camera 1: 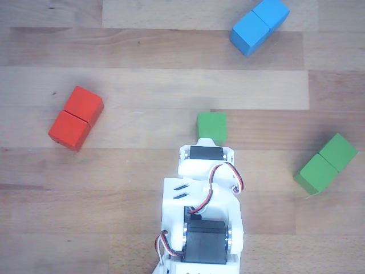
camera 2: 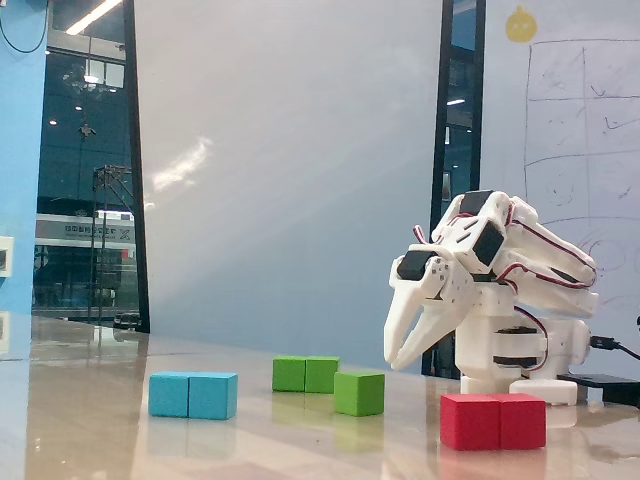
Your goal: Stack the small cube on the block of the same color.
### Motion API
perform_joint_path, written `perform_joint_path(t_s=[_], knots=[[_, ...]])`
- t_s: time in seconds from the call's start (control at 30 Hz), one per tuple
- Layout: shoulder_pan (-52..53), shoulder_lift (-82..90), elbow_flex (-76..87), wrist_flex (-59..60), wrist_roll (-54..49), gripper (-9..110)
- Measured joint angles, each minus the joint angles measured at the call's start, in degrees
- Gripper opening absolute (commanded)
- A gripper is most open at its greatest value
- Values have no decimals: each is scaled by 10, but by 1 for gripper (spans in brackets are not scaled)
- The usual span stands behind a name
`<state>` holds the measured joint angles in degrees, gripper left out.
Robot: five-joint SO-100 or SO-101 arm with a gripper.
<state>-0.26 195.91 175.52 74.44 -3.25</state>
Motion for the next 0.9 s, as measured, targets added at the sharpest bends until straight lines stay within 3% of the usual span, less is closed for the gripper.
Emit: perform_joint_path(t_s=[0.47,0.9], knots=[[4,-19,-22,0,0,0],[4,-434,-341,0,0,0]])
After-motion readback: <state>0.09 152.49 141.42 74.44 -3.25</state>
